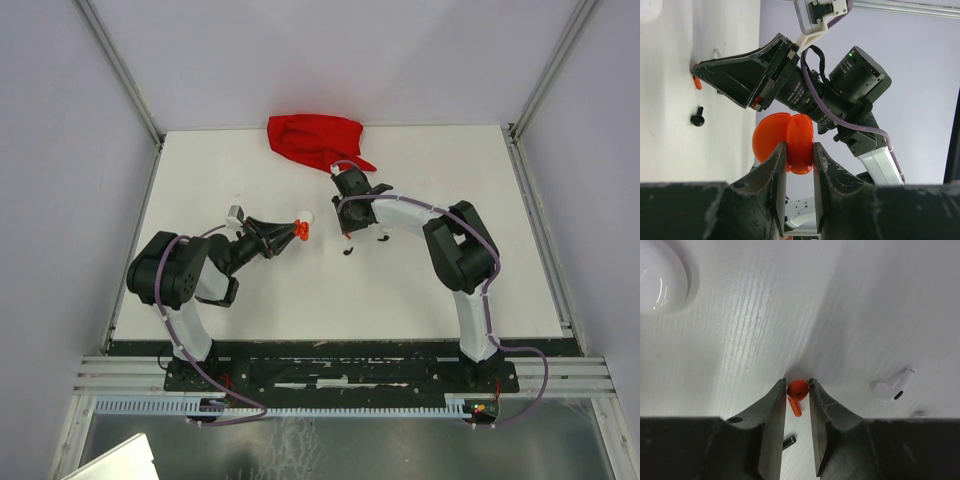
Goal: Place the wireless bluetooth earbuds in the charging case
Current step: Pick up the earbud from the center of the board, then place the earbud in the charging case.
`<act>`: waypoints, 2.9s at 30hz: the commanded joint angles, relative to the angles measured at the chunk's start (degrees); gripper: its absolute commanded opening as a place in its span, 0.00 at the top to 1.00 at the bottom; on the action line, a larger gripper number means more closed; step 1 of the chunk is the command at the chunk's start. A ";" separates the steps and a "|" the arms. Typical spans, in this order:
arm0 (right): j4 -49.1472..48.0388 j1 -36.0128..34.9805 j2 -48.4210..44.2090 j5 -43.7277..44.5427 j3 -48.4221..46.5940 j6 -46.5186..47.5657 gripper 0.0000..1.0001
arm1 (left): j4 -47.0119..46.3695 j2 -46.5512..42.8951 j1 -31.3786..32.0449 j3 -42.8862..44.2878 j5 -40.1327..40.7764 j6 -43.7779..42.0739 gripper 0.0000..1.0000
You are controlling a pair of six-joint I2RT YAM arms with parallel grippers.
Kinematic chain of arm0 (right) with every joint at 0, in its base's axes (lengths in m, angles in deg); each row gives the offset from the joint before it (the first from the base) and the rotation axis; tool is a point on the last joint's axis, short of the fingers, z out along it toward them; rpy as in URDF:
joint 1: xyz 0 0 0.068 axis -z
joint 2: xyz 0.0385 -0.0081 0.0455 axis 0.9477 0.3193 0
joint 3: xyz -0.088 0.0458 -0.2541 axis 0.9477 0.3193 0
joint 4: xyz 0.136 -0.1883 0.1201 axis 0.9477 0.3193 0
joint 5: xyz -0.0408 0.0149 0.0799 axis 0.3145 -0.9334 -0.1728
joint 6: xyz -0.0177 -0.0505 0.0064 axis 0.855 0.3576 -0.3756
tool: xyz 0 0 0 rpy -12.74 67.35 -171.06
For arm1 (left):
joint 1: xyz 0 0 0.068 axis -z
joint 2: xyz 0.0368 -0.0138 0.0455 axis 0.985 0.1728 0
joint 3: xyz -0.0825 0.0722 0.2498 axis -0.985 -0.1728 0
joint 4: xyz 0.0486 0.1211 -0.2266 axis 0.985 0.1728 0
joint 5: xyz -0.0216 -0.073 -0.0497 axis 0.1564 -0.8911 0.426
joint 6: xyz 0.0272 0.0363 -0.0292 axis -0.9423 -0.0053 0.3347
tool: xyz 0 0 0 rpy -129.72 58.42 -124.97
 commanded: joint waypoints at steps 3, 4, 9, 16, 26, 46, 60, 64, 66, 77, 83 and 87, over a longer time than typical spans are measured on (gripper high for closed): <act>1.25 -0.03 1.95 -0.54 -1.89 -0.52 0.73 | -11.46 -0.49 -0.34 0.47 -0.62 -2.06 0.97; 1.46 0.04 2.02 -0.49 -2.00 -0.45 0.75 | -11.47 -0.44 -0.37 0.46 -0.62 -2.06 0.97; 1.90 0.03 1.63 -0.38 -2.31 -0.35 0.86 | -11.47 -0.42 -0.35 0.48 -0.62 -2.06 0.97; -0.51 0.03 -1.08 0.01 -1.19 0.58 0.94 | -11.53 -0.34 -0.38 0.48 -0.62 -2.15 0.97; -19.93 0.00 -16.23 -3.30 10.79 1.75 0.98 | -11.50 -0.02 -0.24 1.02 -1.41 -1.40 0.97; -66.24 0.03 -42.35 -14.57 41.90 -5.88 0.98 | -11.51 3.59 6.11 9.31 2.61 6.18 0.97; -103.29 -0.17 -36.06 -17.12 55.92 -2.50 0.98 | -11.52 4.14 11.27 11.41 5.56 7.08 0.97; -105.64 -0.24 -34.04 -19.02 56.48 -1.47 0.98 | -11.52 4.04 11.91 11.60 6.05 7.19 0.97; -106.92 -0.46 -33.16 -19.77 56.72 -0.88 0.98 | -11.47 3.84 12.11 11.65 6.22 7.25 0.97; -107.04 -1.14 -30.27 -21.78 57.34 0.58 0.98 | -11.49 3.30 12.45 11.76 6.15 7.31 0.97; -107.05 -1.32 -28.61 -22.07 57.15 0.89 0.98 | -11.51 2.51 12.62 11.78 5.85 7.22 0.97; -107.07 -1.36 -27.99 -22.14 56.88 0.85 0.98 | -11.52 2.34 12.78 11.87 5.62 7.20 0.97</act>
